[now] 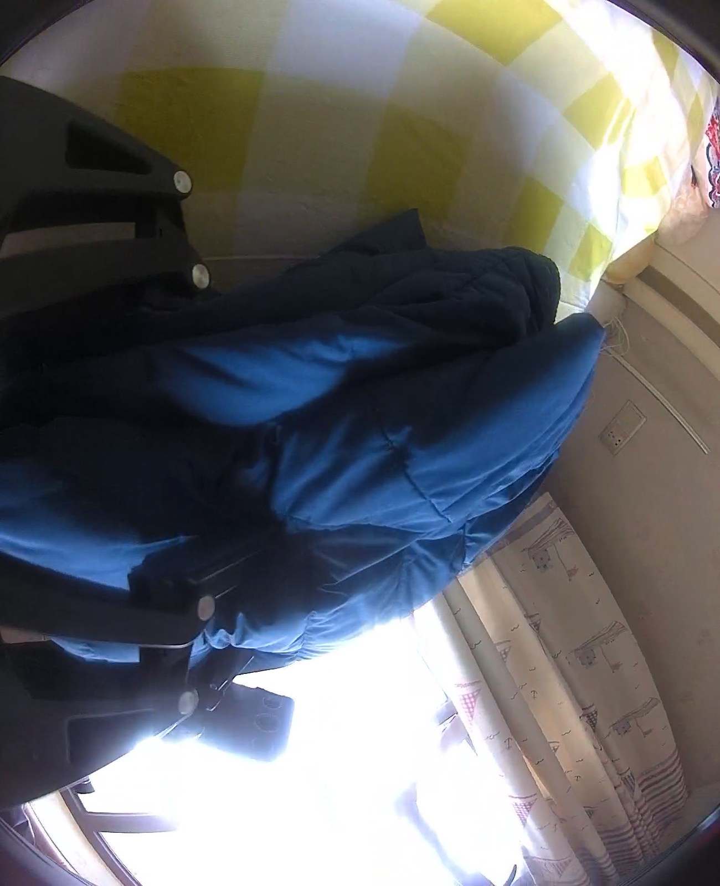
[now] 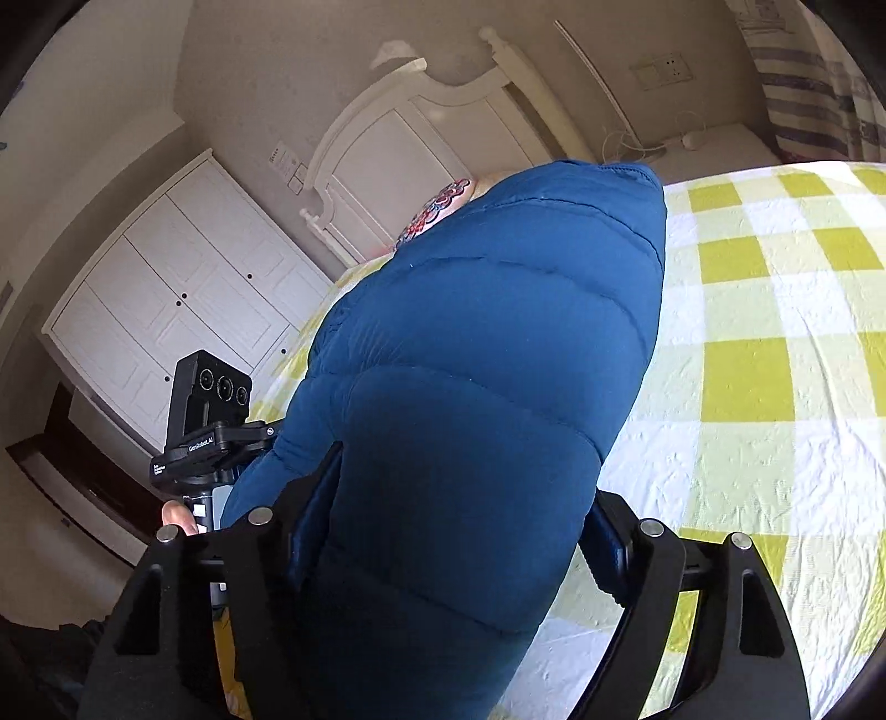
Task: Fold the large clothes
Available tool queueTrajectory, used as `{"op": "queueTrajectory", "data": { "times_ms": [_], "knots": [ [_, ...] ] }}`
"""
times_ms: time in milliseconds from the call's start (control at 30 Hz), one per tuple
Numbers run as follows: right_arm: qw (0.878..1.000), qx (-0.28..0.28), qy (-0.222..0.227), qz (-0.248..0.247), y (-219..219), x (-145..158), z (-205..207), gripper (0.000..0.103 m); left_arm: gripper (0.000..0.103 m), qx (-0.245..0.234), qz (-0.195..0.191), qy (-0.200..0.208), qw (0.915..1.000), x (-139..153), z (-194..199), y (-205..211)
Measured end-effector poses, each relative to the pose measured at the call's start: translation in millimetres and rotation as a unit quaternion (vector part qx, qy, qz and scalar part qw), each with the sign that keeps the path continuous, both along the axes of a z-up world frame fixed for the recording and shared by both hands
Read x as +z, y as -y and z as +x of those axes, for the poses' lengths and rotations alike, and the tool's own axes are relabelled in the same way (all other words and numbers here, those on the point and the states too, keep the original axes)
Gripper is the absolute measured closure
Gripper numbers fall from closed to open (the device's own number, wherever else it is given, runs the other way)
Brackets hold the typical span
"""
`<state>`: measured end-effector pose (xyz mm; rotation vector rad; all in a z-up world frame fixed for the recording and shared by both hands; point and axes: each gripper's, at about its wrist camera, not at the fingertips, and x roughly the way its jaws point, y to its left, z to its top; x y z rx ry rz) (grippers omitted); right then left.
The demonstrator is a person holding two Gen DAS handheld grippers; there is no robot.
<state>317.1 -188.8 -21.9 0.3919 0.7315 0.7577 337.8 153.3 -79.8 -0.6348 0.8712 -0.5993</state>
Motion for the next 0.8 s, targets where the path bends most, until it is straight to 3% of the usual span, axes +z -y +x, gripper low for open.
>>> {"op": "queueTrajectory", "data": {
  "times_ms": [67, 167, 233, 333, 400, 433, 500, 533, 567, 600, 633, 667, 733, 800],
  "knots": [
    [1.0, -0.019, 0.012, 0.007, 15.8, 15.9, 17.9, 0.024, 0.045, 0.002, -0.019, 0.017, 0.9997, 14.5, 23.0, 12.9],
    [0.999, -0.04, -0.006, 0.014, 35.5, 18.5, 57.1, 0.026, 0.045, -0.001, -0.01, 0.039, 0.9992, 34.5, 66.0, 38.8],
    [0.997, -0.056, -0.042, 0.024, 49.7, 0.2, 83.5, 0.027, 0.046, -0.004, 0.0, 0.033, 0.9995, 31.4, 97.0, 55.7],
    [0.988, -0.093, -0.123, 0.003, 78.0, -50.5, 111.5, 0.022, 0.042, -0.004, 0.031, -0.021, 0.9993, -6.6, 136.1, 75.6],
    [0.987, -0.103, -0.125, 0.022, 88.0, -53.5, 106.1, 0.019, 0.036, 0.004, 0.002, -0.013, 0.9999, -17.7, 137.5, 72.3],
    [0.987, -0.108, -0.122, 0.005, 87.2, -45.2, 100.5, 0.018, 0.036, 0.009, 0.0, -0.019, 0.9998, -15.6, 135.9, 69.6],
    [0.986, -0.129, -0.083, -0.06, 84.6, -20.0, 87.9, 0.018, 0.031, 0.027, 0.064, -0.005, 0.9976, 5.2, 128.7, 72.3],
    [0.983, -0.146, -0.052, -0.093, 83.3, -5.4, 82.9, 0.017, 0.03, 0.038, 0.117, 0.027, 0.992, 23.3, 122.3, 75.4],
    [0.981, -0.154, -0.02, -0.114, 76.4, 10.4, 71.5, 0.011, 0.023, 0.06, 0.184, 0.068, 0.9787, 45.3, 117.0, 81.0],
    [0.982, -0.147, 0.011, -0.121, 70.5, 19.7, 70.3, 0.008, 0.016, 0.092, 0.252, 0.108, 0.9572, 68.3, 113.7, 88.0],
    [0.982, -0.134, 0.037, -0.128, 58.5, 29.7, 66.4, 0.008, 0.002, 0.119, 0.302, 0.146, 0.9346, 89.9, 110.5, 97.3],
    [0.98, -0.126, 0.057, -0.143, 42.8, 37.2, 61.7, 0.008, 0.002, 0.129, 0.327, 0.178, 0.9189, 107.0, 111.7, 107.8],
    [0.973, -0.112, 0.082, -0.187, 8.3, 43.2, 63.2, 0.008, 0.002, 0.114, 0.363, 0.19, 0.905, 126.2, 132.4, 134.0],
    [0.957, -0.112, 0.1, -0.247, -22.9, 37.4, 65.6, 0.008, 0.002, 0.086, 0.392, 0.168, 0.9003, 125.1, 167.0, 156.5]
  ]
}}
